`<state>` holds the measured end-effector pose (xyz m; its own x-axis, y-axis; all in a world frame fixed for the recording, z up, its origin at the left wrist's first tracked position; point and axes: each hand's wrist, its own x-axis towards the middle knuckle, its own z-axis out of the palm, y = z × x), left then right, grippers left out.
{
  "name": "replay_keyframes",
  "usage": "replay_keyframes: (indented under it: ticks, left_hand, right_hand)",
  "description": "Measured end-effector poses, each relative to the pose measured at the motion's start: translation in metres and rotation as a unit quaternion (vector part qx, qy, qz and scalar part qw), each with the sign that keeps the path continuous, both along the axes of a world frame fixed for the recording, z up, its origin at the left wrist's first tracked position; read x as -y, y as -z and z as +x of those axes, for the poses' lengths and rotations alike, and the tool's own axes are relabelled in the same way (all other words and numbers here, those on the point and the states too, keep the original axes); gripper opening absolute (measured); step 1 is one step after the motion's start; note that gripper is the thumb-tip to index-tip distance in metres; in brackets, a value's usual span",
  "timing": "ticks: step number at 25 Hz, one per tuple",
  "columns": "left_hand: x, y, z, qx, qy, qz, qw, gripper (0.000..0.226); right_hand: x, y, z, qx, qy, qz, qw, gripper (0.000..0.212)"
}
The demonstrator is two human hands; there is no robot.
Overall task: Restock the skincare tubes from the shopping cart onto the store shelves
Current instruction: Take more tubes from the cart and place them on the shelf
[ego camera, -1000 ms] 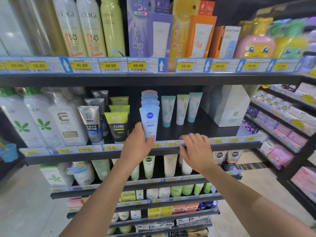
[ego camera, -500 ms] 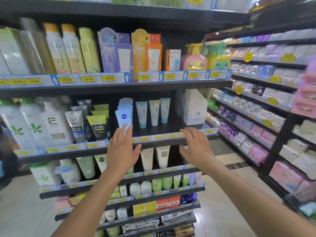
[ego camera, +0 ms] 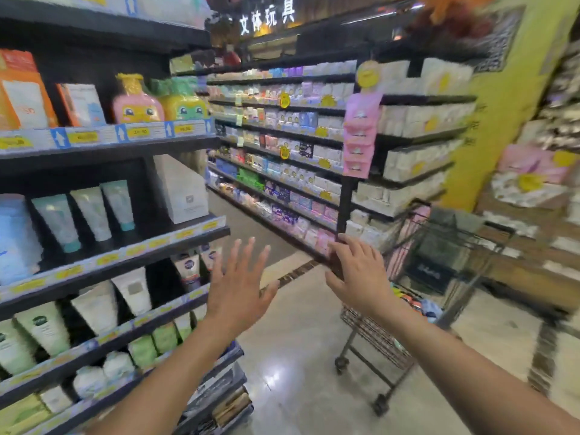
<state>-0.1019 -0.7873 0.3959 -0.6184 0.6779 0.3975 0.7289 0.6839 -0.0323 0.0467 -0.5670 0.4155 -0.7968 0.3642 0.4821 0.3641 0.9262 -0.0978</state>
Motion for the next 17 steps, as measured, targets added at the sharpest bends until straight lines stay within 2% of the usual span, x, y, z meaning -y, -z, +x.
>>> replay_keyframes:
  ticks: [4,9,17]
  left_hand:
    - [-0.101,0.017,0.054,0.02,0.108,-0.026,0.994,0.074]
    - [-0.216,0.037,0.105,0.038,0.213,-0.044,0.975,0.079]
    - [-0.401,0.06,0.153,0.062,0.356,-0.058,0.931,0.073]
  right_hand:
    - [-0.066,0.016,0.084,0.033,0.107,-0.017,0.994,0.063]
    - [-0.131,0.031,0.166,0.044,0.209,-0.056,0.975,0.056]
    - [-0.246,0.047,0.251,0.063,0.349,-0.079,0.932,0.06]
